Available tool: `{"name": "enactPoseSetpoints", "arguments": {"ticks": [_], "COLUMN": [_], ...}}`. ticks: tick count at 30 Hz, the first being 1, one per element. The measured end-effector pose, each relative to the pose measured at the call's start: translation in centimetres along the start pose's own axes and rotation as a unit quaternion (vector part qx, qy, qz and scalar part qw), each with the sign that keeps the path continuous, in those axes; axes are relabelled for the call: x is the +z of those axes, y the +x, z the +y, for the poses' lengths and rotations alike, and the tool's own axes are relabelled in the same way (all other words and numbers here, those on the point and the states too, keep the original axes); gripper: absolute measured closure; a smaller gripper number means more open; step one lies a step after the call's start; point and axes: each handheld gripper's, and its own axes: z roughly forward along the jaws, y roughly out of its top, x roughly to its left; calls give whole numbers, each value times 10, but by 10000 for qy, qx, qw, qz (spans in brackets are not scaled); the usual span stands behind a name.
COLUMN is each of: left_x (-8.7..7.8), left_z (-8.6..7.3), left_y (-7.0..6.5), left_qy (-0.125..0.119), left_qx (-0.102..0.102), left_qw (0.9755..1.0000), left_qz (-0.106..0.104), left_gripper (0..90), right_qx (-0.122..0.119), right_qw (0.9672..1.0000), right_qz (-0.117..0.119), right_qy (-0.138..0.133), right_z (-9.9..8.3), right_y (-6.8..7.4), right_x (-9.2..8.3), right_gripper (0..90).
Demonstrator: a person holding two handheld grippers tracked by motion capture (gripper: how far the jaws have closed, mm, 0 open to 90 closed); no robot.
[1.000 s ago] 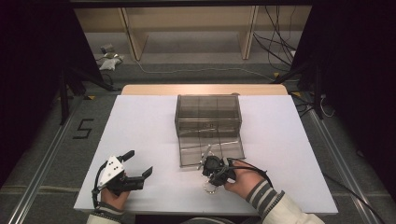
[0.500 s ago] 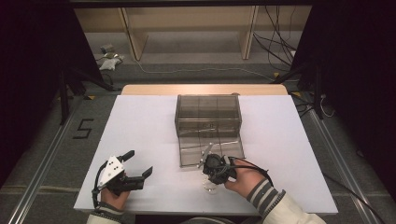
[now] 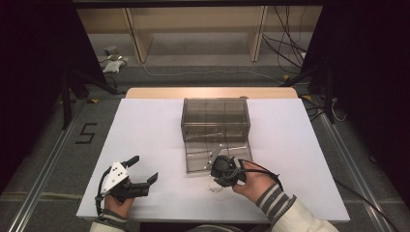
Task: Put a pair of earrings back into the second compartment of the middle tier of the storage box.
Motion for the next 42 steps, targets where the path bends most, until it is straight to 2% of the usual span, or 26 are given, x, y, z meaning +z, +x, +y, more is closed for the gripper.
{"name": "enactPoseSetpoints", "arguments": {"ticks": [13, 30, 42], "left_x": [0, 0, 0], "left_z": [0, 0, 0], "left_y": [0, 0, 0], "left_qy": [-5, -2, -3], "left_qx": [-5, -8, -7], "left_qw": [10000, 10000, 10000], "left_qz": [-11, -20, -21], "left_gripper": [77, 77, 78], "right_qx": [113, 342, 491], "right_qw": [9991, 9951, 9927], "right_qz": [-232, -600, -825], "right_qy": [-340, -708, -726], "right_z": [3, 8, 11], "right_y": [-7, -15, -27], "right_x": [-12, -22, -21], "right_gripper": [840, 839, 839]}}
